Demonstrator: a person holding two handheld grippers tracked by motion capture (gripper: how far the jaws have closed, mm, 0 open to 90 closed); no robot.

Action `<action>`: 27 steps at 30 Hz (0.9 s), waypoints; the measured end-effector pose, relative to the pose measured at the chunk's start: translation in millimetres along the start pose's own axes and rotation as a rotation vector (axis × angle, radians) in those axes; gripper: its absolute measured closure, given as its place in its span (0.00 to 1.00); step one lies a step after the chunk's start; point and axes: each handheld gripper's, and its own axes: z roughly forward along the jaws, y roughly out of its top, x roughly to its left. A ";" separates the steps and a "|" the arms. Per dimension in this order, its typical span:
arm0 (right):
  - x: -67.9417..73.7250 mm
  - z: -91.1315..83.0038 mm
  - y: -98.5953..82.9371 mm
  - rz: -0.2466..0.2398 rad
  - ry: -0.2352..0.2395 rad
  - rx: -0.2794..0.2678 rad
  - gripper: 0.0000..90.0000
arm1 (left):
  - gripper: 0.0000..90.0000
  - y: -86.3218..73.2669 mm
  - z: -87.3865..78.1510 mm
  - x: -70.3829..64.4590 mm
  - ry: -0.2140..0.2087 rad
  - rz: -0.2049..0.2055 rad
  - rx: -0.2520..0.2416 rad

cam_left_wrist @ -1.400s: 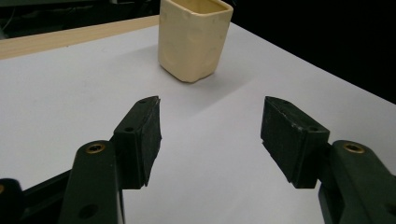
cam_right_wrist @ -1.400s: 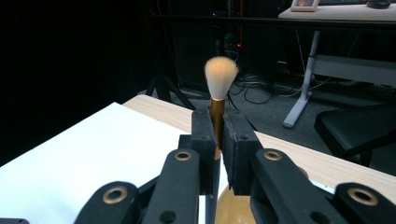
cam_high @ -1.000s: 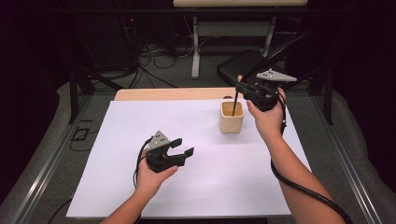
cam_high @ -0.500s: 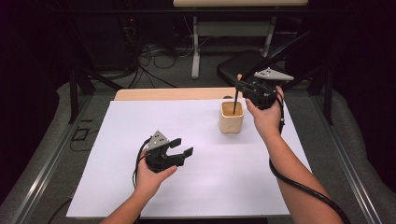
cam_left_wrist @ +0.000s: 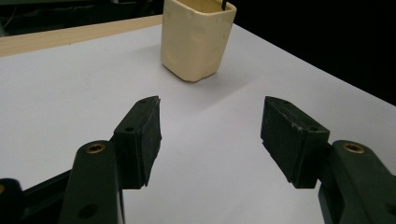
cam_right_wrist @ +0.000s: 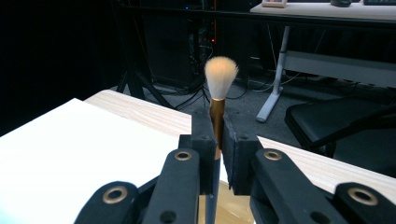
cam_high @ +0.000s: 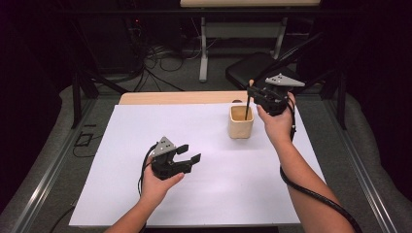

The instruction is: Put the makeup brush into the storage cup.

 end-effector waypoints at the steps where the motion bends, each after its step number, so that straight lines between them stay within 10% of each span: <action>1: 0.0 0.7 -1.1 -0.004 -0.001 -0.002 0.93 | 0.42 0.0 0.0 0.0 0.000 0.000 0.000; 27: -3.4 6.7 -19.1 -0.007 -0.010 0.023 0.93 | 0.42 -3.1 -1.0 1.7 0.003 -0.010 0.002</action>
